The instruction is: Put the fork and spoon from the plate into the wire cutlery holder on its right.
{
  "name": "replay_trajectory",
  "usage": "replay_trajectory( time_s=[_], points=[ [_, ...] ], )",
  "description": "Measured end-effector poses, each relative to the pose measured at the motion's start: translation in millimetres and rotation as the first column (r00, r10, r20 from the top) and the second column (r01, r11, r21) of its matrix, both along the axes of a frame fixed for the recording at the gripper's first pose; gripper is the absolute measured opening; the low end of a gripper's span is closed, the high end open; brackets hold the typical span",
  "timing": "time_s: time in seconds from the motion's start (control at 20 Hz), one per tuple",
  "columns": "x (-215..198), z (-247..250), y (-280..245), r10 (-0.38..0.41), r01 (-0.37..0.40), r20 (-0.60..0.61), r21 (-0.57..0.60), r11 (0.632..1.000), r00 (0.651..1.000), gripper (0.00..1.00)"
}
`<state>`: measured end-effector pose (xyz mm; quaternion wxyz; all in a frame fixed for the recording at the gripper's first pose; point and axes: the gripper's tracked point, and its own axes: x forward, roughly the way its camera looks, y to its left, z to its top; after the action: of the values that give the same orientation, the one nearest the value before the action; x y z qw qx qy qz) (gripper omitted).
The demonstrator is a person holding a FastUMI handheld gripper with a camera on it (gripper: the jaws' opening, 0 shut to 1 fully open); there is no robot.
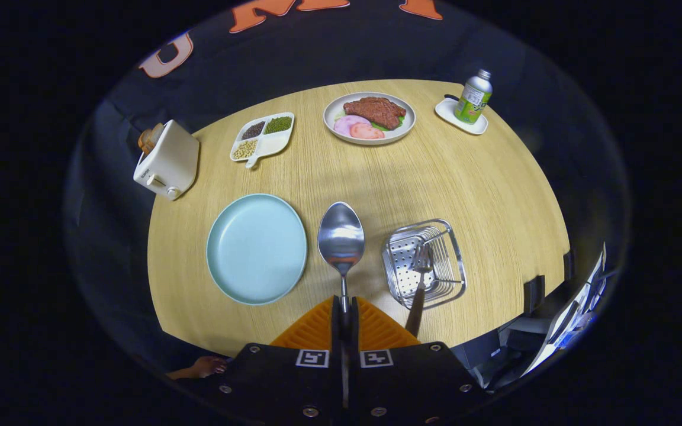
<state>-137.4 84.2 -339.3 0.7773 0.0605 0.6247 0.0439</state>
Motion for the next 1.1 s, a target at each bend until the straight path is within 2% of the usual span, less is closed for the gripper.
replay_trajectory(
  time_s=[0.35,0.75,1.1],
  points=[
    [-8,4,-48,-0.029,0.029,-0.001,-0.024,0.999,1.0,0.05],
    [-16,0,-77,0.072,-0.074,-0.033,-0.051,0.996,0.997,0.05],
    [-10,-7,-69,0.142,-0.145,-0.082,-0.034,0.989,0.986,0.05]
  ],
)
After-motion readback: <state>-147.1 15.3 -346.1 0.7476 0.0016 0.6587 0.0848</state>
